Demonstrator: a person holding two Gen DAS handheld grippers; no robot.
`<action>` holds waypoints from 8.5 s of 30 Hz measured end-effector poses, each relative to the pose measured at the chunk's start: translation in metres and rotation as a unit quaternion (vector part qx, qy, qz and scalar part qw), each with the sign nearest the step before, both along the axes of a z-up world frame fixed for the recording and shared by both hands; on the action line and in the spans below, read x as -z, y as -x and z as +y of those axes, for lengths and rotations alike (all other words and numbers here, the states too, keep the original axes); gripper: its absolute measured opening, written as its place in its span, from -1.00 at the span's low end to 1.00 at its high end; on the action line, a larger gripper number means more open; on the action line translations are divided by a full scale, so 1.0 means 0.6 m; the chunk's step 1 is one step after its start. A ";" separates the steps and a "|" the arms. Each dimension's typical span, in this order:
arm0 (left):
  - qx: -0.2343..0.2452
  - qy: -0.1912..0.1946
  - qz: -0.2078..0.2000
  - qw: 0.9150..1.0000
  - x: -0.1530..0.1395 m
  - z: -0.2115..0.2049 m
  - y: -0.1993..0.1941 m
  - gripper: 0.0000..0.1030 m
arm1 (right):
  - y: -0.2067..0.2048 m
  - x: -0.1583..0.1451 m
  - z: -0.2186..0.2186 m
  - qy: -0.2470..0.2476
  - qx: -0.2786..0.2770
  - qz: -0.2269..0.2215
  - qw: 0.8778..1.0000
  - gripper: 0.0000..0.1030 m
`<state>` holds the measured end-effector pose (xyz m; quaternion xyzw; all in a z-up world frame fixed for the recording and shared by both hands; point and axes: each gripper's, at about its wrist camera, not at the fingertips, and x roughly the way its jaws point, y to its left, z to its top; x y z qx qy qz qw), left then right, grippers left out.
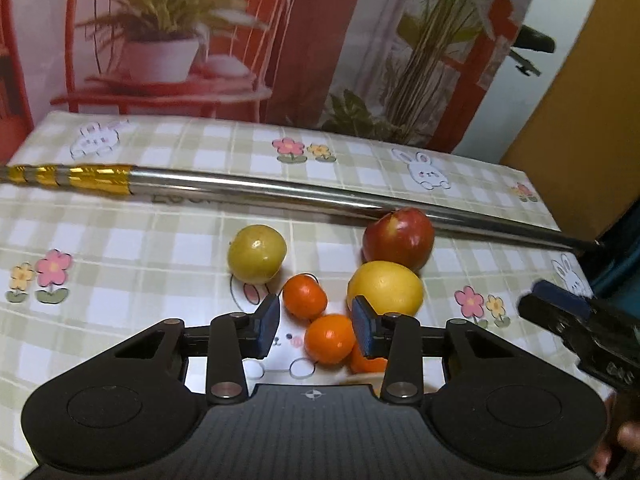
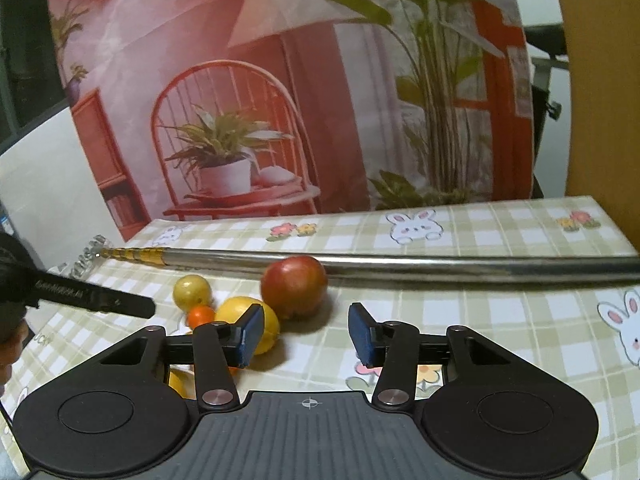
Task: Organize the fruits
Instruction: 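Withdraw both open tools from the plate toward the loose fruit pile, then close the left gripper on a tangerine in the pile, then grasp a yellow lemon with the right gripper while the left holds the tangerine, then carry the tangerine and lemon over the plate with both tools, then lower the lemon onto the plate with the right gripper while the left releases the tangerine, then withdraw both open tools toward the remaining red apple and tangerine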
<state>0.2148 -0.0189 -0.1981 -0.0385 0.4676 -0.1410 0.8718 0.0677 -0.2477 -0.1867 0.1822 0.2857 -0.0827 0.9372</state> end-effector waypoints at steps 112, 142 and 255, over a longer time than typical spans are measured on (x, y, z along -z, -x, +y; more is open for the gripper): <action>0.017 -0.025 -0.076 0.997 -0.020 0.067 0.179 -0.38 | -0.092 0.105 -0.015 -0.174 0.000 0.041 0.984 0.04; 0.030 -0.010 -0.063 0.997 -0.016 0.062 0.230 -0.38 | -0.030 0.087 0.006 -0.150 -0.022 0.097 0.984 0.01; -0.040 -0.008 -0.081 0.996 -0.086 0.138 0.196 -0.26 | 0.014 -0.058 0.059 0.021 -0.040 0.011 0.999 0.00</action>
